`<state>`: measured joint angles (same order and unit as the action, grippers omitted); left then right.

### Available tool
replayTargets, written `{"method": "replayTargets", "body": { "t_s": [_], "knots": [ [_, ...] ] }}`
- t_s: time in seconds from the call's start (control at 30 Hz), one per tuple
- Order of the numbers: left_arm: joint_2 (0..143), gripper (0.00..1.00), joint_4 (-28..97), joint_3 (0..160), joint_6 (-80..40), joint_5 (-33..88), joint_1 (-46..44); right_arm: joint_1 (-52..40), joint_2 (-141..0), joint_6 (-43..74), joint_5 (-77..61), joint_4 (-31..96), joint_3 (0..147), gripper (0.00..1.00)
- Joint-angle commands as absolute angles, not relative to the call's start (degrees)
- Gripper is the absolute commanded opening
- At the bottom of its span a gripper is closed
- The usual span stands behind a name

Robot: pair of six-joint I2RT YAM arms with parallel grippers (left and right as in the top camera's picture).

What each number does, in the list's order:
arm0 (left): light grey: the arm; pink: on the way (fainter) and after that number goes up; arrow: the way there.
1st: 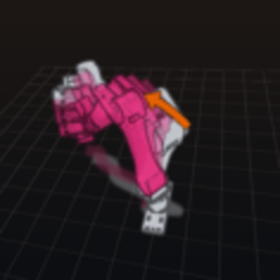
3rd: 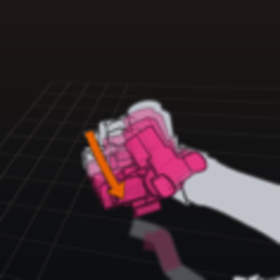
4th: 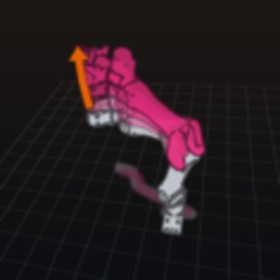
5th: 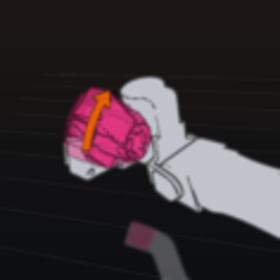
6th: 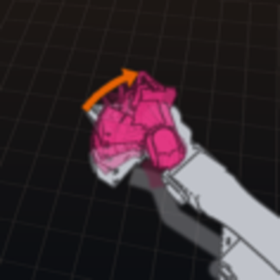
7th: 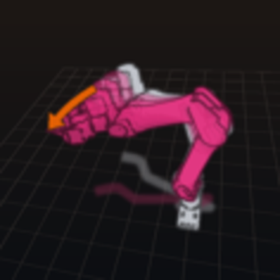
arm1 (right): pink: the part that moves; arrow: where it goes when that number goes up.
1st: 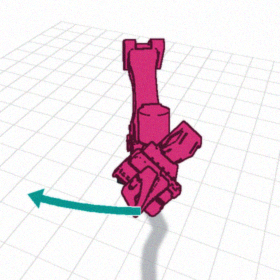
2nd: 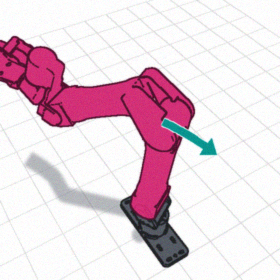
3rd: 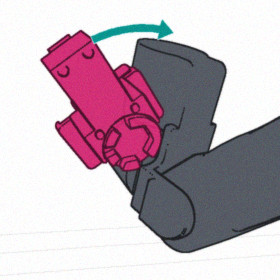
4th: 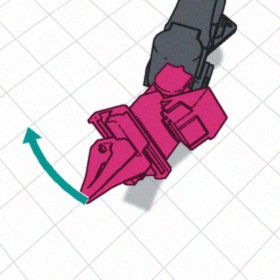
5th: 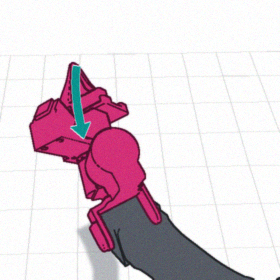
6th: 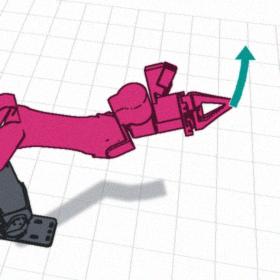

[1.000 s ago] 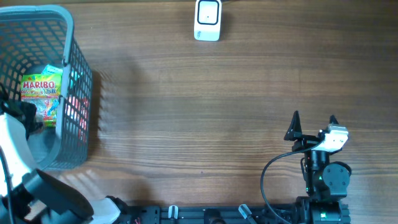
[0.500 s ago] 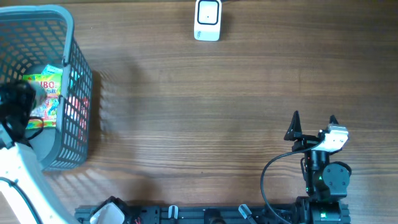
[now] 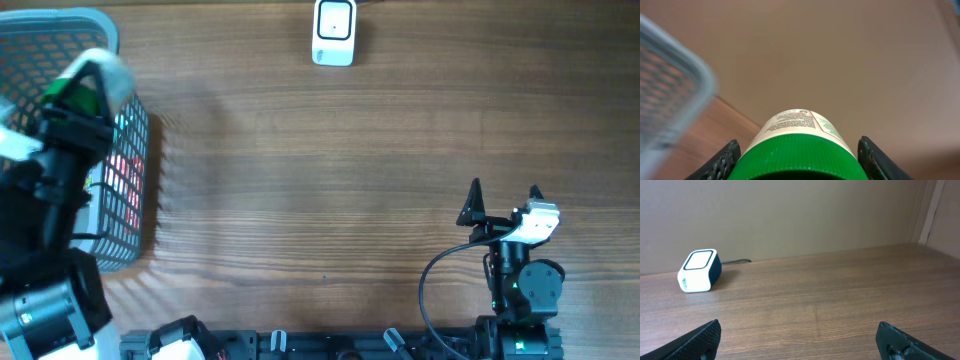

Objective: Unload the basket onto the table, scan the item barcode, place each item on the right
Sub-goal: 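Lift the green jar out and set it on the table centre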

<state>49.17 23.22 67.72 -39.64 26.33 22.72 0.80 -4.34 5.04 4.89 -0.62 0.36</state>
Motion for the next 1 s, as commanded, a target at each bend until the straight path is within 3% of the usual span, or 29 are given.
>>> {"method": "replayTargets", "body": {
  "t_s": [0.0,0.4,0.63,0.97],
  "knots": [
    [49.6,0.38,21.3,68.3,-42.3,27.6,13.3,0.6,-4.7,4.5,3.9,-0.8,0.3,1.00],
    [71.3,0.38,27.5,68.3,-42.3,21.5,-14.1,0.6,-4.7,4.5,3.9,-0.8,0.3,1.00],
    [87.5,0.40,33.3,68.3,-41.5,7.0,-24.6,0.6,-4.7,4.5,3.9,-0.8,0.3,0.99],
    [101.7,0.43,29.9,68.3,-32.8,-17.3,-35.1,0.6,-4.7,4.5,3.9,-0.8,0.3,1.00]
  ]
}}
